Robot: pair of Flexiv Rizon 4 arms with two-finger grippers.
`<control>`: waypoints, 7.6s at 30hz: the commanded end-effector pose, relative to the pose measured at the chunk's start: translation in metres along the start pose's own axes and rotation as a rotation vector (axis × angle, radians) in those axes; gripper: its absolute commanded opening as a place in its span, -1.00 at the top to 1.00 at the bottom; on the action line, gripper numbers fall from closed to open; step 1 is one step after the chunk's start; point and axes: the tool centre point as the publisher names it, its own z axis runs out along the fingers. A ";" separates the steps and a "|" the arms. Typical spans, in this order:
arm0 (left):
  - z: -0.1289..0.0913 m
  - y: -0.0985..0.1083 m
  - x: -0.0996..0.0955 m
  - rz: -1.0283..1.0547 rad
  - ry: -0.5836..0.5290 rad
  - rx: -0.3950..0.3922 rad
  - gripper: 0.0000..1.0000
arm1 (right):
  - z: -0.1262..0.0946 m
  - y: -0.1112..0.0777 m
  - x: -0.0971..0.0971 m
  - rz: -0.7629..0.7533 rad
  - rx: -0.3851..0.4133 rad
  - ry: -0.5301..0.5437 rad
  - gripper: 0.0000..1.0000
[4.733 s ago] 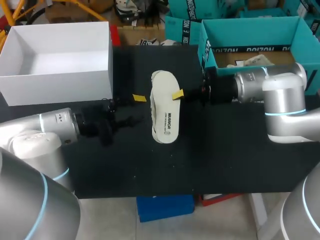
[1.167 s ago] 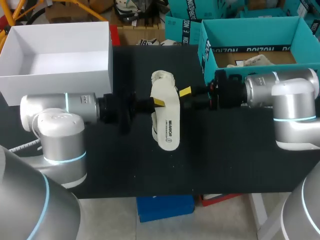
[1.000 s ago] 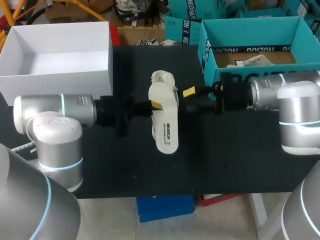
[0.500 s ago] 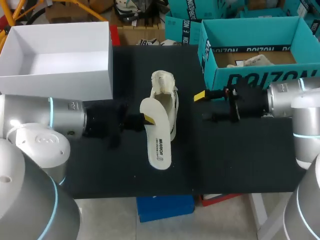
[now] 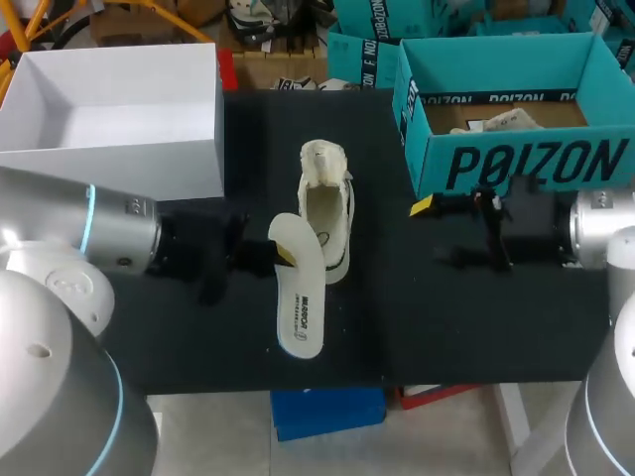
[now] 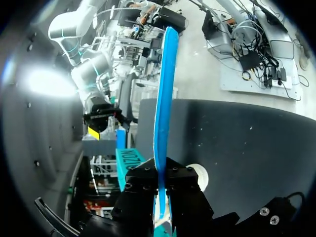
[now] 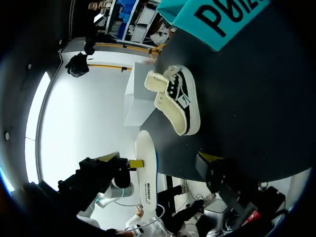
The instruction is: Take the shoe out of the shoebox, open the shoe tongue, remove and reinsert the insole, then place the shoe into the shoebox
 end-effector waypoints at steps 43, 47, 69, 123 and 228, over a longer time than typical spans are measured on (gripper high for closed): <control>0.020 0.024 0.009 0.001 0.113 0.109 1.00 | -0.042 -0.035 0.027 -0.048 -0.260 -0.030 -1.00; 0.021 0.026 0.009 0.000 0.111 0.110 1.00 | -0.041 -0.028 0.028 -0.045 -0.230 -0.013 -1.00; 0.040 0.053 0.003 0.019 0.182 0.183 1.00 | -0.040 -0.022 0.028 -0.039 -0.200 -0.034 -1.00; 0.086 0.092 0.038 -0.044 0.274 0.278 1.00 | -0.038 -0.016 0.027 -0.024 -0.160 -0.043 -1.00; 0.105 0.123 0.040 -0.059 0.311 0.041 1.00 | -0.038 -0.016 0.027 -0.024 -0.160 -0.043 -1.00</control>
